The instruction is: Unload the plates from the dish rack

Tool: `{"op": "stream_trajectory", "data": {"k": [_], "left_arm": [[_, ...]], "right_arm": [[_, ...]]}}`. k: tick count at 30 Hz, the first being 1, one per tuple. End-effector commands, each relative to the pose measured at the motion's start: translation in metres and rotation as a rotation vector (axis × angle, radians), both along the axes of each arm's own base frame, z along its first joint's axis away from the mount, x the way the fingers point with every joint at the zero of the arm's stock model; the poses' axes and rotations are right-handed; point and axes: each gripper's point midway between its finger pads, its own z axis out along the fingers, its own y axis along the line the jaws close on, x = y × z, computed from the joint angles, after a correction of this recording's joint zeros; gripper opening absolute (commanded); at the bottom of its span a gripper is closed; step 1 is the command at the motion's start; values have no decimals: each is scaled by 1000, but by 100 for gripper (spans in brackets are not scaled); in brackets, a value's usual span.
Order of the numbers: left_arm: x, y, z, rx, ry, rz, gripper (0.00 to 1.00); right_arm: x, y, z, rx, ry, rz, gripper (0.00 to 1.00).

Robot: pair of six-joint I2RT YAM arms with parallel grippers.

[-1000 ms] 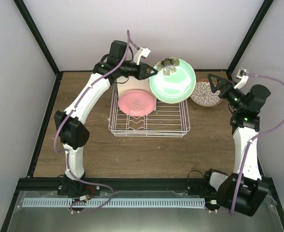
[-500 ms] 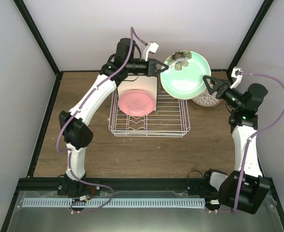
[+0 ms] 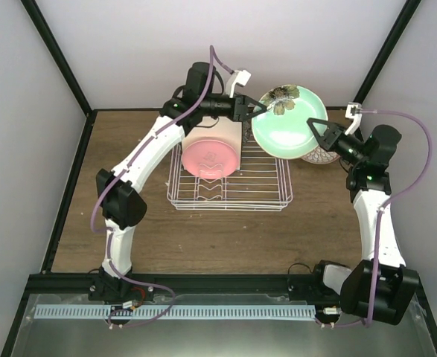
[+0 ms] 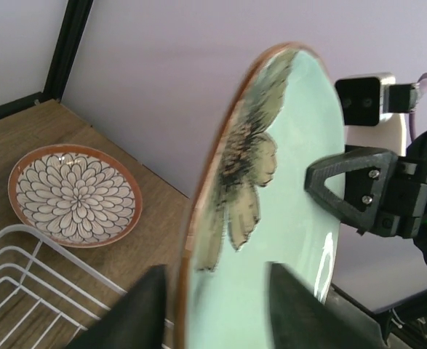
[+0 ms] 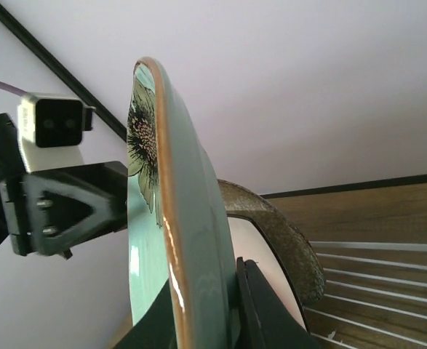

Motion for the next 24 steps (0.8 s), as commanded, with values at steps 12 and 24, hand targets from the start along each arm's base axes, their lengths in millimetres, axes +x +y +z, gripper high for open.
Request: {"op": "stream_trajectory", "data": {"k": [12, 24], "left_arm": [[34, 55, 63, -41, -202, 183, 100], [33, 76, 66, -14, -223, 202, 100]], "right_arm": [[1, -93, 22, 19, 105, -574, 1], [-48, -146, -102, 41, 578, -927, 1]]}}
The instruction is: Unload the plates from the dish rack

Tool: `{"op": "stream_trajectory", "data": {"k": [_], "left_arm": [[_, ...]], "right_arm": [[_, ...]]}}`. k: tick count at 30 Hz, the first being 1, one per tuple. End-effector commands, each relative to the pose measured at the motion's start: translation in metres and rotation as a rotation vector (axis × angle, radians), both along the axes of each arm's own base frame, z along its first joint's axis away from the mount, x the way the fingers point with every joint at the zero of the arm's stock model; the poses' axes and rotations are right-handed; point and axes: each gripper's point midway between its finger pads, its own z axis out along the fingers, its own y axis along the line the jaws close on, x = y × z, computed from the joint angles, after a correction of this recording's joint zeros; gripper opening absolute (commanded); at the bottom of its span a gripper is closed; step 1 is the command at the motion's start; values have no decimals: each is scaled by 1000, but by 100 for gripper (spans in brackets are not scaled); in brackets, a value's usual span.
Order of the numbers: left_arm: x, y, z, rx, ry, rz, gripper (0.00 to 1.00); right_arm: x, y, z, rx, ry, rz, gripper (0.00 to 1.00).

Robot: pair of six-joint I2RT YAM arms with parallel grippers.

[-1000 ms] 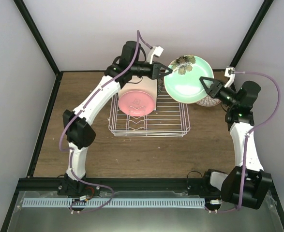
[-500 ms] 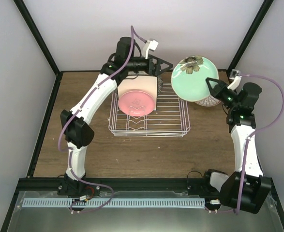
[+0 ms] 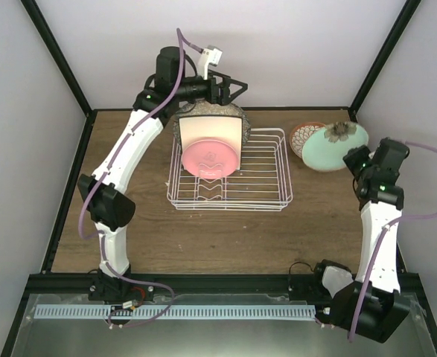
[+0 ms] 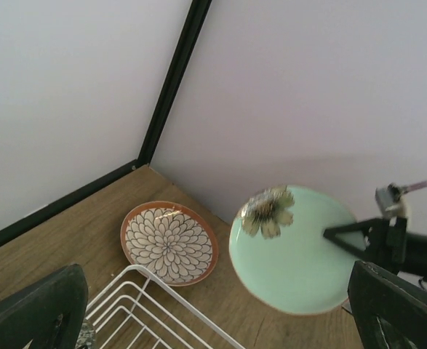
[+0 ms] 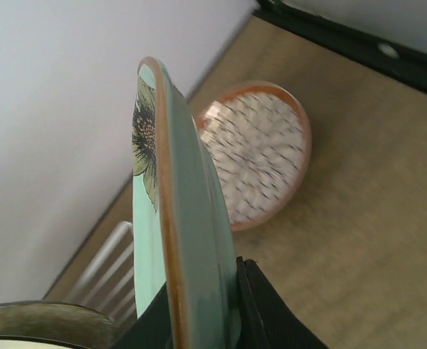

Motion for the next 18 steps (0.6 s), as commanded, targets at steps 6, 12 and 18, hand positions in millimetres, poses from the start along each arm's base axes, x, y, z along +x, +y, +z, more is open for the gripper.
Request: {"op": "stream_trajectory", "data": {"k": [6, 12, 18], "left_arm": [[-14, 6, 17, -15, -41, -46, 100], [-14, 5, 14, -15, -33, -59, 100], [-12, 4, 13, -20, -28, -66, 100]], "right_arm": [[-37, -8, -64, 100, 141, -150, 1], [-51, -14, -97, 106, 223, -213, 1], [-56, -14, -131, 127, 284, -231, 1]]}}
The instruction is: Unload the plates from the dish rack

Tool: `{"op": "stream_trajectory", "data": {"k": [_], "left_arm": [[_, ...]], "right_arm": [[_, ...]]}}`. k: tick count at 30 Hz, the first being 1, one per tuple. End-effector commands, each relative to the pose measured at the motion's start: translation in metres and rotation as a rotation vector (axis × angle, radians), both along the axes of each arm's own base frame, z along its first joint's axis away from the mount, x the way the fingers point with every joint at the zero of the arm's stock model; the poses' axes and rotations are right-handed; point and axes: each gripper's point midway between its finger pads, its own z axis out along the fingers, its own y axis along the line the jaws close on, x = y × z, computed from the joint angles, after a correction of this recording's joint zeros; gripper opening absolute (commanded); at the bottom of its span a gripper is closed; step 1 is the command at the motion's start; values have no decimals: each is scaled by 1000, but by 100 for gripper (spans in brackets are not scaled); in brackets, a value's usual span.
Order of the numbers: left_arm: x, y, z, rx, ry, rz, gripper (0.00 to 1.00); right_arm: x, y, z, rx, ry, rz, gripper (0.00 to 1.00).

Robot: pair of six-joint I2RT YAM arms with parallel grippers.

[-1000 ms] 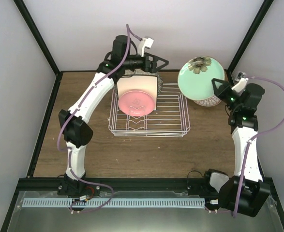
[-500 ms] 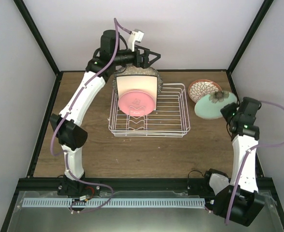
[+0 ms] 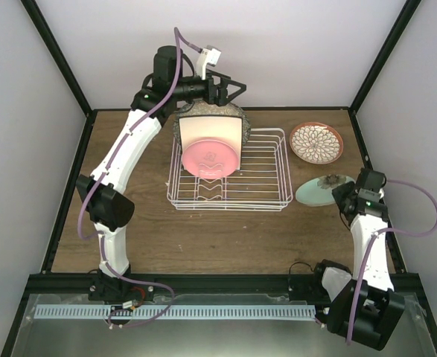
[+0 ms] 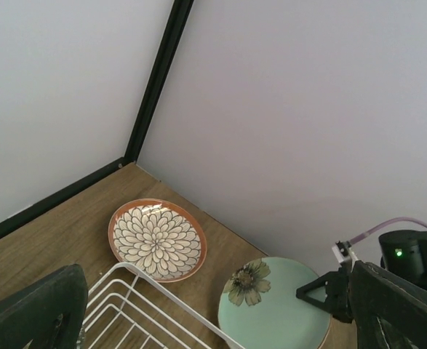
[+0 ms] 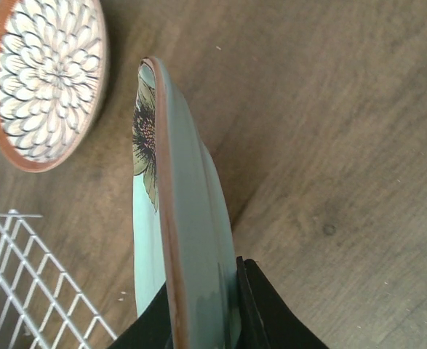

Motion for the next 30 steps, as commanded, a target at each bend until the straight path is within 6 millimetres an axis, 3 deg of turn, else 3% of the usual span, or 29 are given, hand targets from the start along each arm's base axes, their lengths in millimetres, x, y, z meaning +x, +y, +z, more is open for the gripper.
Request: {"op": "stream_trajectory", "data": {"k": [1, 10, 12, 20, 30], "left_arm": [[-2, 1, 6, -9, -19, -18, 100], [0, 5, 3, -7, -4, -13, 100], [1, 6, 1, -5, 1, -11, 100], [-1, 9, -2, -3, 19, -11, 100], [-10, 11, -8, -1, 40, -20, 100]], "right_arm": [[12, -10, 9, -18, -78, -42, 1], [8, -7, -25, 23, -11, -45, 2], [6, -6, -31, 33, 6, -49, 12], [-2, -4, -46, 47, 73, -55, 35], [-19, 1, -74, 76, 150, -63, 43]]}}
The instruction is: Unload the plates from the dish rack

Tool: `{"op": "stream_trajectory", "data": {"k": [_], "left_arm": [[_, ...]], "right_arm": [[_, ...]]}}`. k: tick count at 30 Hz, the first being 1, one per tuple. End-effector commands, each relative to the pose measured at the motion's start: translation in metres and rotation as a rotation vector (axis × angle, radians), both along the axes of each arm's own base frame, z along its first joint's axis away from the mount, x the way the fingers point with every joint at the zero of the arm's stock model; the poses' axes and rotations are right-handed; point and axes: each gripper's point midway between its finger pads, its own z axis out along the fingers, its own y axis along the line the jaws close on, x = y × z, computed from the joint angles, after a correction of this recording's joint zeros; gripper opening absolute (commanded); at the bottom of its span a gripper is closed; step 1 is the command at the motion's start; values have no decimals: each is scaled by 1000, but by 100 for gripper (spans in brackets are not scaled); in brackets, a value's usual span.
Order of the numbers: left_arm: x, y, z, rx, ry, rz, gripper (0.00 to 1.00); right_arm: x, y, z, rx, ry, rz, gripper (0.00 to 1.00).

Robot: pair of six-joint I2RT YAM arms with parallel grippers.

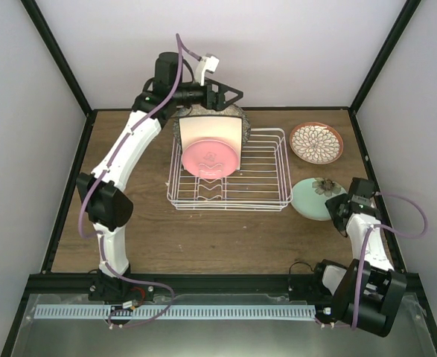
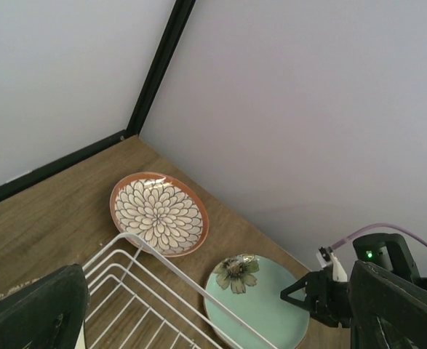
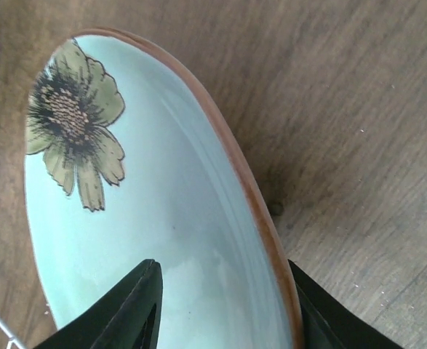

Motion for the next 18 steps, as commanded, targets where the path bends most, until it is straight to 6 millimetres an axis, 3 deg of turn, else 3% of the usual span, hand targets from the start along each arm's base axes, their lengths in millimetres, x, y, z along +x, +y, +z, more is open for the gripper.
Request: {"op": "stream_trajectory", "data": {"k": [1, 6, 15, 18], "left_arm": [[-16, 7, 19, -24, -26, -13, 100], [-20, 8, 16, -26, -19, -13, 100], [-29, 13, 6, 5, -25, -14, 100], [-32, 17, -2, 54, -51, -14, 100]], "right_arm": [[-3, -3, -7, -4, 14, -19, 45], [-11, -2, -20, 5, 62, -20, 53], [-21, -4, -36, 0, 145, -18, 96], [-19, -8, -26, -24, 149, -5, 100]]}}
